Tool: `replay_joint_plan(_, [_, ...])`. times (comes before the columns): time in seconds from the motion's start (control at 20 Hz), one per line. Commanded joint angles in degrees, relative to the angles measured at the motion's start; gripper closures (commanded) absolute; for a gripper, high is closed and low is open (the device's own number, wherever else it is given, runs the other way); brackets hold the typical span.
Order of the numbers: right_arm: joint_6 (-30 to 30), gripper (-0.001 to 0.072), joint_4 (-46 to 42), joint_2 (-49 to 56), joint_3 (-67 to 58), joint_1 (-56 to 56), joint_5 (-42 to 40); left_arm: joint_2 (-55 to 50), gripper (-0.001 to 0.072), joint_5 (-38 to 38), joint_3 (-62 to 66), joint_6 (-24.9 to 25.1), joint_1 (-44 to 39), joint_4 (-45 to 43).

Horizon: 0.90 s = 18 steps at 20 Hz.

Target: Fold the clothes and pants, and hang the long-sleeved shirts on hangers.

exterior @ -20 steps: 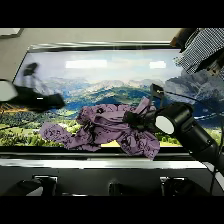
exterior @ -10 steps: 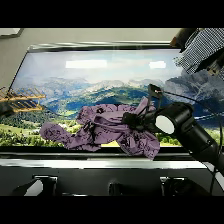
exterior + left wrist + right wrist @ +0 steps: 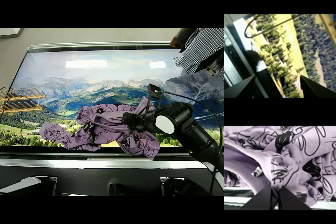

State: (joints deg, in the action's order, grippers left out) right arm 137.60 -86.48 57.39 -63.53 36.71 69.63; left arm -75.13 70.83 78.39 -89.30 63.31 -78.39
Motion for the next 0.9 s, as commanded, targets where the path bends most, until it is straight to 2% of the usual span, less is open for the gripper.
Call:
replay_joint_plan(0.0, [-0.07, 0.0662, -0.46, 0.04, -0.02, -0.04, 0.02, -8.37, 0.0067, -1.27, 5.42, 7.85, 5.18, 1.53])
replay_joint_plan(0.25, [-0.04, 0.0662, -2.25, 0.04, -0.02, -0.04, 0.04, -16.63, 0.0068, -2.86, 7.06, 22.75, 4.68, 2.12])
replay_joint_plan(0.5, [-0.07, 0.0662, -2.73, 0.04, -0.02, -0.04, 0.07, -20.81, 0.0072, -6.93, 7.06, 34.36, 4.33, 2.12])
replay_joint_plan(0.6, [-0.04, 0.0662, -2.78, 0.04, -0.02, -0.04, 0.07, -22.08, 0.0101, -7.50, 7.06, 38.58, 3.93, 2.03])
replay_joint_plan(0.65, [-0.07, 0.0662, -2.78, 0.04, -0.02, -0.04, 0.09, -22.73, 0.0102, -7.48, 7.04, 39.95, 3.65, 1.90])
replay_joint_plan(0.85, [-0.07, 0.0662, -3.61, 0.04, -0.02, -0.04, 0.59, -25.33, 0.0102, -7.45, 7.04, 40.09, 2.23, 1.86])
